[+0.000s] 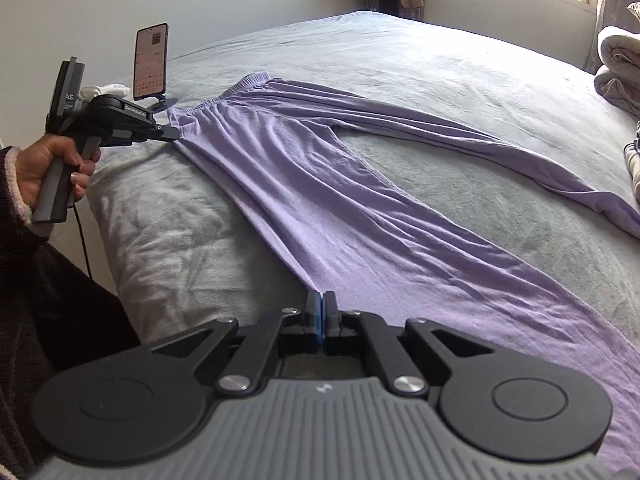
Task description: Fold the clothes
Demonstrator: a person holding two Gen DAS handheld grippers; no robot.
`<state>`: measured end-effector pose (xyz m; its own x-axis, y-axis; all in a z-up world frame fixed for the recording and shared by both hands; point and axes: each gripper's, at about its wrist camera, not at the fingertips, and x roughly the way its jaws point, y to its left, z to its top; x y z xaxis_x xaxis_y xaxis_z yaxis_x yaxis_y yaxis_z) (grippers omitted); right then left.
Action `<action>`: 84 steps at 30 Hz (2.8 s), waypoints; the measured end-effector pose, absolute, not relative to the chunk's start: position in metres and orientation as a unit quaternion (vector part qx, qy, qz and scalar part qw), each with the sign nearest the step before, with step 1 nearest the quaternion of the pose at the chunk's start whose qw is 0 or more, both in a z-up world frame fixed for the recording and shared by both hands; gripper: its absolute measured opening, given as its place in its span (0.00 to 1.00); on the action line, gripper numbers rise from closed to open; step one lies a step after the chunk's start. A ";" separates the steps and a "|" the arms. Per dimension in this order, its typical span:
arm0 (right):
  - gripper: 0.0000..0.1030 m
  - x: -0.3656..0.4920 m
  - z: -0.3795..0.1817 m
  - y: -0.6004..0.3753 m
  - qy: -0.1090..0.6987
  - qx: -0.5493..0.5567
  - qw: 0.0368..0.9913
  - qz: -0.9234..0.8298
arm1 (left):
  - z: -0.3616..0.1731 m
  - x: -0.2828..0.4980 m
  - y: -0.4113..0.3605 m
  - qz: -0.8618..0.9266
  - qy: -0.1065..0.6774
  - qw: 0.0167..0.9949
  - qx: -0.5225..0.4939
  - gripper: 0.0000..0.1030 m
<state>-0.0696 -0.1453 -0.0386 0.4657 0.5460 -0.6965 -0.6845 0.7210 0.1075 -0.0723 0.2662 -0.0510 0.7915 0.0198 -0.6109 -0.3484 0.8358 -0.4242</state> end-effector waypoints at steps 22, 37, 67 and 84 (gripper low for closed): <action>0.14 -0.078 -0.038 -0.128 0.410 -0.115 0.810 0.403 | -0.050 -0.071 0.275 0.066 0.349 0.885 -0.300 0.12; 0.33 -0.061 -0.025 -0.052 0.367 -0.132 0.807 0.444 | -0.048 -0.032 0.317 0.179 0.321 0.877 -0.309 0.33; 0.04 -0.059 -0.056 0.052 0.326 -0.171 0.824 0.430 | -0.061 -0.058 0.332 0.186 0.280 0.905 -0.262 0.07; 0.33 -0.046 -0.036 -0.020 0.355 -0.081 0.859 0.359 | -0.031 -0.062 0.286 0.120 0.272 0.928 -0.226 0.32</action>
